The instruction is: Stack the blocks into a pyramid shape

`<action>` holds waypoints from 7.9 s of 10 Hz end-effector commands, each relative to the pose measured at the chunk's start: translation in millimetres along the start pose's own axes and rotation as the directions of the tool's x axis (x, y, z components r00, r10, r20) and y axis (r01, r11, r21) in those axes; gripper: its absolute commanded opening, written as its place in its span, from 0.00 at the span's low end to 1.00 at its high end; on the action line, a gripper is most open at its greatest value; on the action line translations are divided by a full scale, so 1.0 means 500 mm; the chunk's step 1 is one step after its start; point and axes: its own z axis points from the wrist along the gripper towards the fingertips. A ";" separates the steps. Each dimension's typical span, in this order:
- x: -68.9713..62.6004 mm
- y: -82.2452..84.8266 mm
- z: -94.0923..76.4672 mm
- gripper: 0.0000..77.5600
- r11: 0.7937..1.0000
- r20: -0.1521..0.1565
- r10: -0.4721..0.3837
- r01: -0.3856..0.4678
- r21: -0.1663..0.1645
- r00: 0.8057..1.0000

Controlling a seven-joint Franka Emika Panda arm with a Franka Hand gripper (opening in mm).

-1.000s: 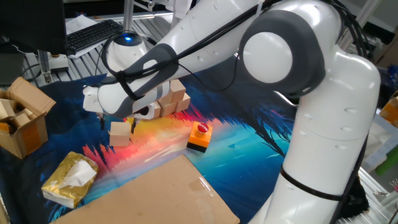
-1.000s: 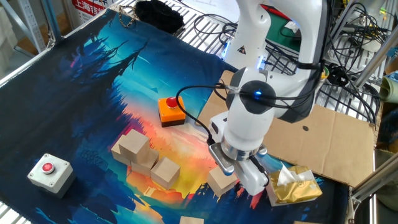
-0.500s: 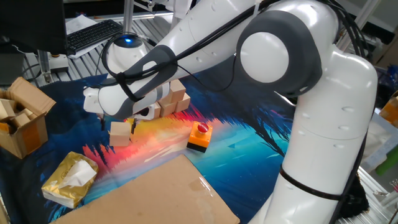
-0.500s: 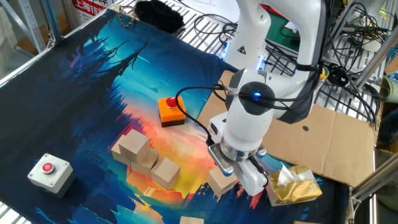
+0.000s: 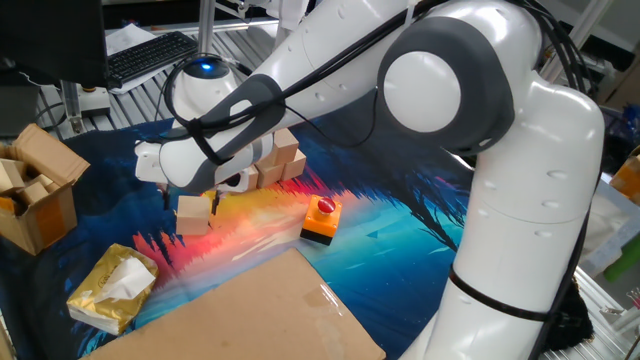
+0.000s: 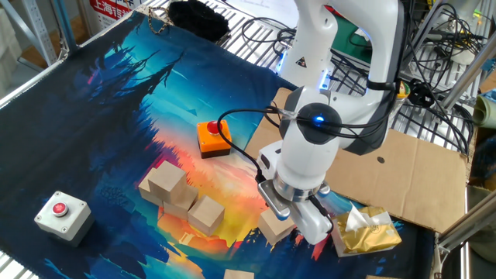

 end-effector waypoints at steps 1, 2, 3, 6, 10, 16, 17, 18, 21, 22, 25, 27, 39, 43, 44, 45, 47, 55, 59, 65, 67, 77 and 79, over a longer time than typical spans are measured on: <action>-0.002 0.001 -0.002 1.00 1.000 0.017 -0.018 0.018 0.010 1.000; -0.002 0.001 -0.002 1.00 1.000 0.023 -0.019 0.019 0.015 1.000; -0.002 0.001 -0.002 1.00 1.000 0.025 -0.015 0.015 0.022 1.000; -0.003 0.000 0.000 1.00 1.000 0.013 -0.008 0.008 0.022 1.000; -0.007 -0.002 0.004 1.00 1.000 0.015 -0.022 0.022 0.021 1.000; -0.007 -0.003 0.005 1.00 0.999 0.012 -0.028 0.028 0.019 1.000; -0.007 -0.003 0.005 1.00 0.999 0.009 -0.034 0.033 0.016 0.999; -0.007 -0.003 0.005 1.00 1.000 0.011 -0.025 0.025 0.016 1.000; -0.007 -0.003 0.005 1.00 1.000 0.012 -0.020 0.020 0.016 1.000; -0.007 -0.003 0.005 0.02 1.000 0.012 -0.020 0.020 0.016 1.000; -0.007 -0.003 0.005 0.02 1.000 0.012 -0.020 0.020 0.016 1.000; -0.007 -0.003 0.005 0.02 1.000 0.012 -0.020 0.020 0.016 1.000; -0.018 -0.016 -0.144 0.02 0.994 -0.046 0.099 -0.096 0.060 0.994; -0.076 -0.068 -0.193 0.02 0.949 -0.058 0.312 -0.309 0.054 0.948; -0.083 -0.075 -0.198 0.02 0.944 -0.061 0.328 -0.325 0.054 0.943; -0.105 -0.104 -0.215 0.02 0.932 -0.078 0.361 -0.357 0.062 0.929; -0.126 -0.126 -0.221 0.02 0.894 -0.097 0.449 -0.446 0.051 0.888; -0.221 -0.194 -0.208 0.02 0.639 -0.044 0.768 -0.769 -0.008 0.639; -0.260 -0.254 -0.195 0.02 0.587 -0.030 0.808 -0.809 -0.043 0.588; -0.301 -0.294 -0.198 0.02 0.468 -0.016 0.882 -0.881 -0.070 0.471; -0.301 -0.294 -0.198 0.02 0.446 -0.029 0.893 -0.892 -0.075 0.449; -0.291 -0.288 -0.197 0.02 0.469 -0.052 0.879 -0.880 -0.080 0.473; -0.287 -0.283 -0.195 0.02 0.481 -0.047 0.873 -0.873 -0.081 0.485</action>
